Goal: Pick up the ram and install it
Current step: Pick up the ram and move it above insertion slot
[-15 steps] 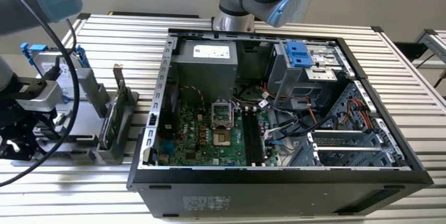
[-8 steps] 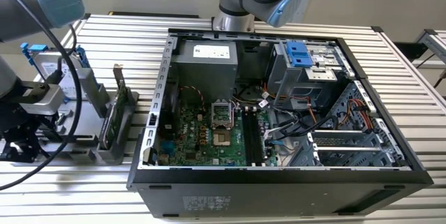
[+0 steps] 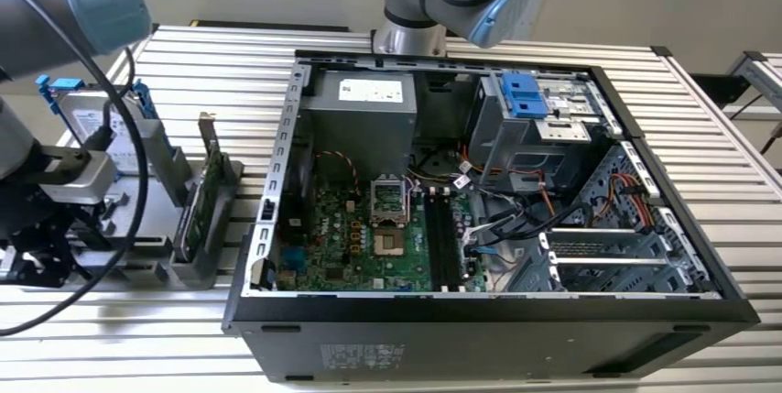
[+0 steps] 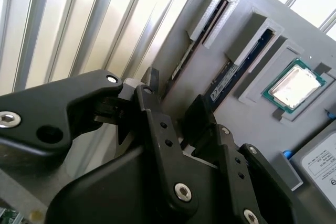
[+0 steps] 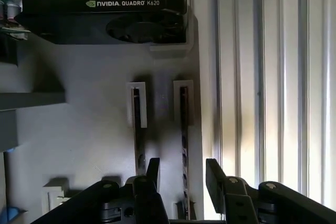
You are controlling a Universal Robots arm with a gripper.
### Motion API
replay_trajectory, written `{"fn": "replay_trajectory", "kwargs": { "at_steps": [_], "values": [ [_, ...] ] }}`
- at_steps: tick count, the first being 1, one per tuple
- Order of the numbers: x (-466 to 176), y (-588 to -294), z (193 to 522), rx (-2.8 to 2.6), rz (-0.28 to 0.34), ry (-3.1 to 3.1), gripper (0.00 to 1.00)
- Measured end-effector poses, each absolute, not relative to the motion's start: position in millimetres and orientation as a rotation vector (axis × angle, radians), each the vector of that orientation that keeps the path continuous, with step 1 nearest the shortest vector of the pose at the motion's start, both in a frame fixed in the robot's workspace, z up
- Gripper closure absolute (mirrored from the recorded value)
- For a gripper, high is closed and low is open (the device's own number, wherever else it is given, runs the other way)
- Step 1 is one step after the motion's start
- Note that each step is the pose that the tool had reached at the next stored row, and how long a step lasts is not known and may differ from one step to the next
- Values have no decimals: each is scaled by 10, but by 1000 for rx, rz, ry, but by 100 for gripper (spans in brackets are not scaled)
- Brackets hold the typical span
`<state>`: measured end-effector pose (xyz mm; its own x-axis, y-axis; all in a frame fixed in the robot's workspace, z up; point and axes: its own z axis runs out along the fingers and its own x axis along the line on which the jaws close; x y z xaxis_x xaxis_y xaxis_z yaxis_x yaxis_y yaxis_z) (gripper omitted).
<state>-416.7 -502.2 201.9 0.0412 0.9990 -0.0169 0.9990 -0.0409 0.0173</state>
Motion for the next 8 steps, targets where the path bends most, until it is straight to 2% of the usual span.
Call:
{"fn": "replay_trajectory", "kwargs": {
  "at_steps": [8],
  "values": [
    [-4169, -5005, 1978, 2248, 0, 2160, 0]
  ]
}}
